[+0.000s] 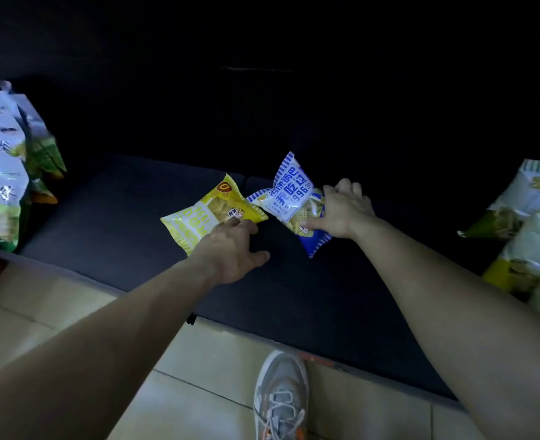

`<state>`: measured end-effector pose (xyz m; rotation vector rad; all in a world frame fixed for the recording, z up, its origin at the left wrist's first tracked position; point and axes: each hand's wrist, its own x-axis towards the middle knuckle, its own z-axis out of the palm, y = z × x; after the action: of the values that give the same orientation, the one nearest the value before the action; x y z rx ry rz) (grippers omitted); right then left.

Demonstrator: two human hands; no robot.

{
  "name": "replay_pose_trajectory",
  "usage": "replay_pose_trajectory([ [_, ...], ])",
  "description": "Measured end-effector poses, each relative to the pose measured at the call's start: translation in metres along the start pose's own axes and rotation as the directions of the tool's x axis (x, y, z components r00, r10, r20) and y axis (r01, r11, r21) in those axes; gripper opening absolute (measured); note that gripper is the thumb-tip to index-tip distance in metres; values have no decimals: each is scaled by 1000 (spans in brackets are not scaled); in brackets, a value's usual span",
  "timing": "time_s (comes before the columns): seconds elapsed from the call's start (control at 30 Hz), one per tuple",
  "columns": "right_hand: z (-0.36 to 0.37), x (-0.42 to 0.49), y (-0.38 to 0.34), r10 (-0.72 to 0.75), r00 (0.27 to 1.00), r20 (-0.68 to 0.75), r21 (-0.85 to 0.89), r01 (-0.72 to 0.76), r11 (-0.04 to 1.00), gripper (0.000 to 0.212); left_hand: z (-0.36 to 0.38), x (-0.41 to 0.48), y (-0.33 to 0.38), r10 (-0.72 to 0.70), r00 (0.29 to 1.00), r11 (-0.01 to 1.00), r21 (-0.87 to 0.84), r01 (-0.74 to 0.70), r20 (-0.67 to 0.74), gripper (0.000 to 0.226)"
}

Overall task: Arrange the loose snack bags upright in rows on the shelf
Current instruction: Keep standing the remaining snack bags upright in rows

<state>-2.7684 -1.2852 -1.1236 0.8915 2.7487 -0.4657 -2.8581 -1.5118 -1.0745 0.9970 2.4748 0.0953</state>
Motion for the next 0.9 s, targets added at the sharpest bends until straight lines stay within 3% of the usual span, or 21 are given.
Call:
replay_pose_trajectory([
  [0.07, -3, -5, 3, 15, 1000, 3, 14, -15, 1000, 93, 0, -2, 2, 3, 1000, 1000, -1, -3, -3, 65],
  [0.2, -3, -28, 12, 55, 992, 113, 261, -83, 962, 90, -3, -7, 7, 1, 1000, 999, -39, -2, -24, 65],
  [0.4, -27, -85, 37, -54, 997, 61, 130, 46, 991, 106, -25, -13, 28, 23, 987, 979, -195, -54, -156, 78],
  [0.53, -72, -128, 59, -144, 988, 48, 181, 134, 974, 111, -48, -27, 66, 150, 981, 901, -391, -187, -122, 102],
  [0.63, -101, -159, 72, -148, 989, -25, 264, 149, 953, 105, -53, -44, 101, 311, 944, 799, -507, -323, -110, 92],
  [0.8, -131, -198, 106, -110, 992, -68, 220, 122, 968, 110, -60, -58, 159, 387, 896, 779, -443, -444, -217, 68],
  [0.9, -139, -210, 136, -25, 992, -125, 125, 41, 991, 94, -64, -51, 189, 403, 895, 836, -320, -446, -193, 68],
])
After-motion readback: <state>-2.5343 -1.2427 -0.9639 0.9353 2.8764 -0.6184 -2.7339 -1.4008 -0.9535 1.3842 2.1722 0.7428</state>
